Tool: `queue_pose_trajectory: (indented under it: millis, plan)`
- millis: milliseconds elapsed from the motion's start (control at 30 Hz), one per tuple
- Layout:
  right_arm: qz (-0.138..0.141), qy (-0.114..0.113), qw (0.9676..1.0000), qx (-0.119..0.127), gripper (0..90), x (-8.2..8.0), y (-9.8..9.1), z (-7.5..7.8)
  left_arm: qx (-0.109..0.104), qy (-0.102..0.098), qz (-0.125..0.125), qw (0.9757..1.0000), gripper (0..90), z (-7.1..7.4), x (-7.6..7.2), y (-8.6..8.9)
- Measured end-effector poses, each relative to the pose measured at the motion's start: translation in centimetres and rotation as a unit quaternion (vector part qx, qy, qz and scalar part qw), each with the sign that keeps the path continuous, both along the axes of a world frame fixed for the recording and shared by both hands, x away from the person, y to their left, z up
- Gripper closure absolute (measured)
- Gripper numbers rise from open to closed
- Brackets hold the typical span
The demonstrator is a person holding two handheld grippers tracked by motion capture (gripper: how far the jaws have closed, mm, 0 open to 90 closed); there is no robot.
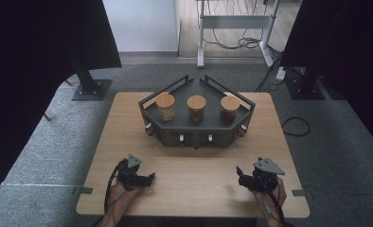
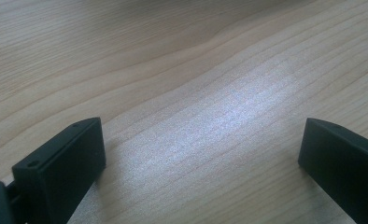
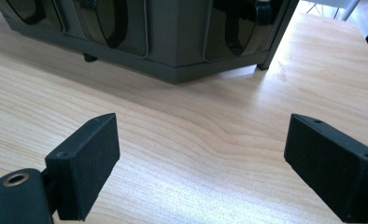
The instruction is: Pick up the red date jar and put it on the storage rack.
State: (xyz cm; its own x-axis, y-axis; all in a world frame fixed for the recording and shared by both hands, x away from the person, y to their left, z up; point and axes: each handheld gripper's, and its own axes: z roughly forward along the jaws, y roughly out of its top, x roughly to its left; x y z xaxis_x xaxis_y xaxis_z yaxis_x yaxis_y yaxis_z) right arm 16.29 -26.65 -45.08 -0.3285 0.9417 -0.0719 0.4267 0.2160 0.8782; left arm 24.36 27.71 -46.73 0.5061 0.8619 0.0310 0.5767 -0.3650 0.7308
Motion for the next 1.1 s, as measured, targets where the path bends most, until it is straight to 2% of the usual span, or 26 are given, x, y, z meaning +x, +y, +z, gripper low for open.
queue_pose_trajectory:
  millis: [300,700,1100]
  plan:
    - [-0.002,0.007,1.0,-0.005,10.2,0.3,0.0,-1.1,0.0,0.0,0.0,1.0,0.2,0.0,0.0,0.0]
    - [-0.012,0.03,0.9994,-0.006,10.2,1.0,-0.1,-2.7,0.0,0.0,0.001,1.0,0.2,0.0,0.0,0.0]
    - [-0.017,0.042,0.9989,-0.009,10.2,1.3,-0.3,-3.2,0.0,0.0,0.001,1.0,0.2,0.0,0.0,0.0]
